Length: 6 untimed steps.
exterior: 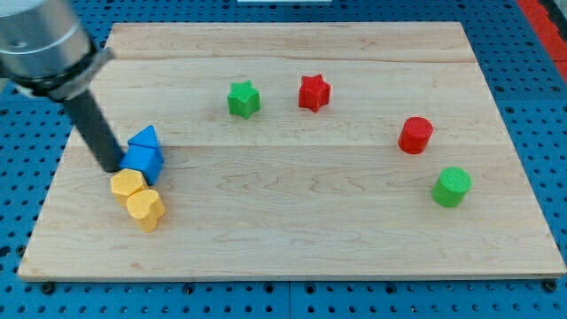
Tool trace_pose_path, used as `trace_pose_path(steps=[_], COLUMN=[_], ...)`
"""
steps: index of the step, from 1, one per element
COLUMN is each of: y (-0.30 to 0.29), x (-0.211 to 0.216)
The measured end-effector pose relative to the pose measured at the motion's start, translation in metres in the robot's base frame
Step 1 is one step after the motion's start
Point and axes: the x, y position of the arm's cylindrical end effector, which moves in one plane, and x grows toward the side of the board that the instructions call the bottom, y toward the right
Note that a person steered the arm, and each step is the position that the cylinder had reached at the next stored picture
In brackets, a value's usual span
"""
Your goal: Separate the blue blocks and yellow blocks
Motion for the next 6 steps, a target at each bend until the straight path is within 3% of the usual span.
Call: trace_pose_path(steps=[2, 4, 5, 6], y=[0.024, 0.1, 0.097, 0.048], x=[-0.044, -0.025, 0.009, 0.012])
